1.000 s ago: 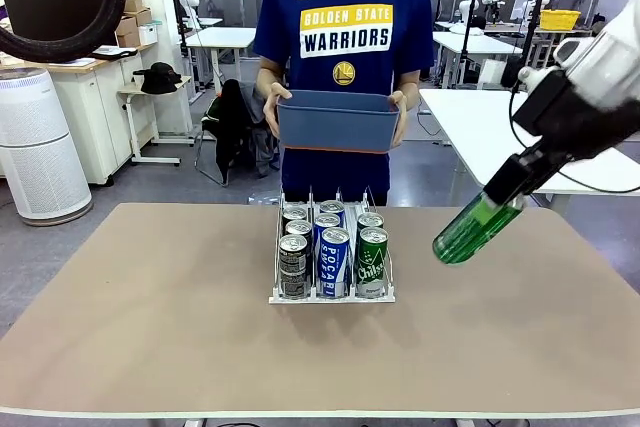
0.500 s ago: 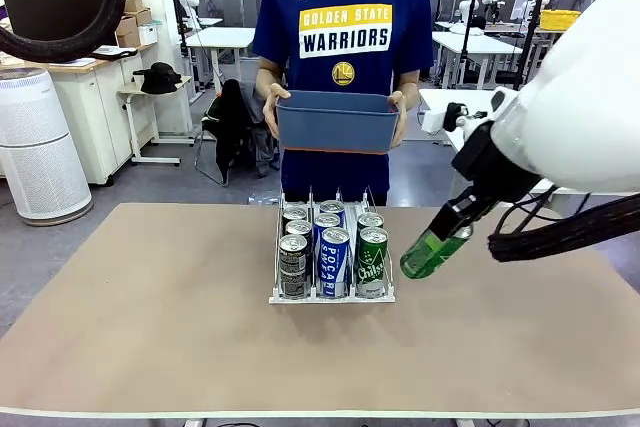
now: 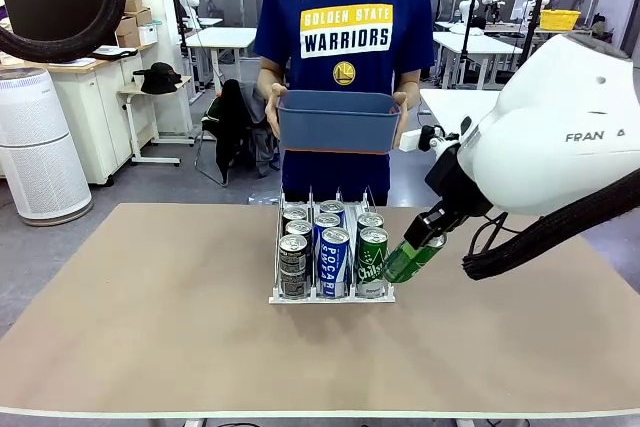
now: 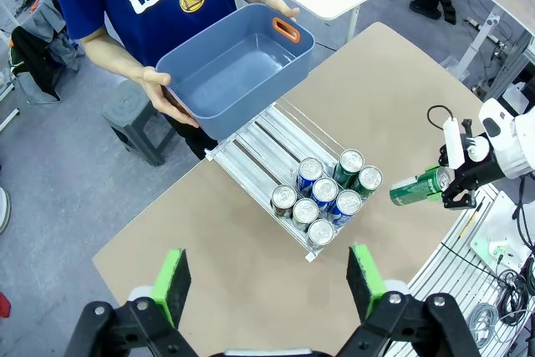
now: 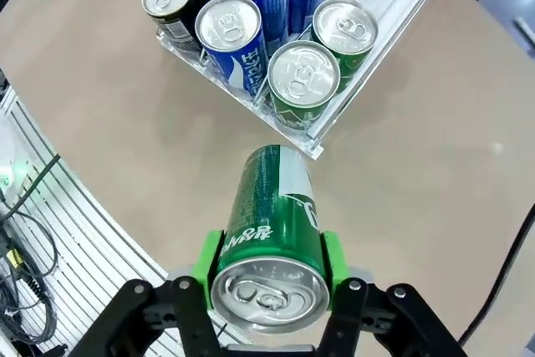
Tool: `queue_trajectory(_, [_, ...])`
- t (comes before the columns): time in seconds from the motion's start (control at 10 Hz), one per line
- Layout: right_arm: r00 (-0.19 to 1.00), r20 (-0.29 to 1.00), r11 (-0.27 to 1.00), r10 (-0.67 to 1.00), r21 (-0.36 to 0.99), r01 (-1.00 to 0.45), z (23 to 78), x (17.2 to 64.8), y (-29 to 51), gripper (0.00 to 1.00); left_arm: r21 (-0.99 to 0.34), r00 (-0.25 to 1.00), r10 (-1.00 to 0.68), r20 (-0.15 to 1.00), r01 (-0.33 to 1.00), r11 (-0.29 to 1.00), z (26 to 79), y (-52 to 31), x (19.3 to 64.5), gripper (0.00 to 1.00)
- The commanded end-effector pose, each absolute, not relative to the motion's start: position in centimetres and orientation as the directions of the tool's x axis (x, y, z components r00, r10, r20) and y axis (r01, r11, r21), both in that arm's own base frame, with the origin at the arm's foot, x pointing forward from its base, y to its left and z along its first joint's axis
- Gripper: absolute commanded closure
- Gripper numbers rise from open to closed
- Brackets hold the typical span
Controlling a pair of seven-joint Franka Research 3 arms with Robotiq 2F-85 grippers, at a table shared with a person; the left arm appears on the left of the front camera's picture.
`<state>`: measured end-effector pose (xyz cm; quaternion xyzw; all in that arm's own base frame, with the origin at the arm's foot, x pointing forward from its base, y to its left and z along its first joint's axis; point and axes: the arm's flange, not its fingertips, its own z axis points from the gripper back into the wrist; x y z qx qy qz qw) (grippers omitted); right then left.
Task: Fill the beverage cans into the dispenser.
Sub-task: Place the picked Sprite in the line of the Automatic Can Dispenser with the same cans.
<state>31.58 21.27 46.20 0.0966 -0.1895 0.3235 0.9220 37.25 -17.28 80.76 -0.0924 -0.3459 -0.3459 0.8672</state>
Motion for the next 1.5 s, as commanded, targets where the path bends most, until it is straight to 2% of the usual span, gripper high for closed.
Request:
queue_trajectory(0.0, [0.672, 0.364, 0.692, 0.645, 0.096, -0.715, 46.9, 31.1, 20.5, 0.42, 0.086, 0.518, -0.544, 0.661, 0.668, 0.740, 80.7, -17.0, 37.2, 0.00])
queue_trajectory(0.1, [0.719, 0.412, 0.772, 0.560, 0.056, -0.633, 46.2, 31.6, 21.3, 0.42, 0.086, 0.518, -0.544, 0.661, 0.668, 0.740, 80.7, -17.0, 37.2, 0.00])
queue_trajectory(0.3, [0.719, 0.412, 0.772, 0.560, 0.056, -0.633, 46.2, 31.6, 21.3, 0.42, 0.086, 0.518, -0.544, 0.661, 0.668, 0.740, 80.7, -17.0, 37.2, 0.00])
queue_trajectory(0.4, [0.715, 0.391, 0.752, 0.580, 0.081, -0.654, 45.9, 31.6, 21.0, 1.00, 0.086, 0.518, -0.544, 0.661, 0.668, 0.740, 80.7, -17.0, 37.2, 0.00])
queue_trajectory(0.9, [0.774, 0.458, 0.822, 0.438, 0.145, -0.551, 45.1, 32.3, 22.8, 1.00, 0.086, 0.518, -0.544, 0.661, 0.668, 0.740, 80.7, -17.0, 37.2, 0.00])
queue_trajectory(1.4, [0.791, 0.479, 0.862, 0.381, 0.124, -0.491, 44.0, 34.2, 23.9, 1.00, 0.086, 0.518, -0.544, 0.661, 0.668, 0.740, 80.7, -17.0, 37.2, 0.00])
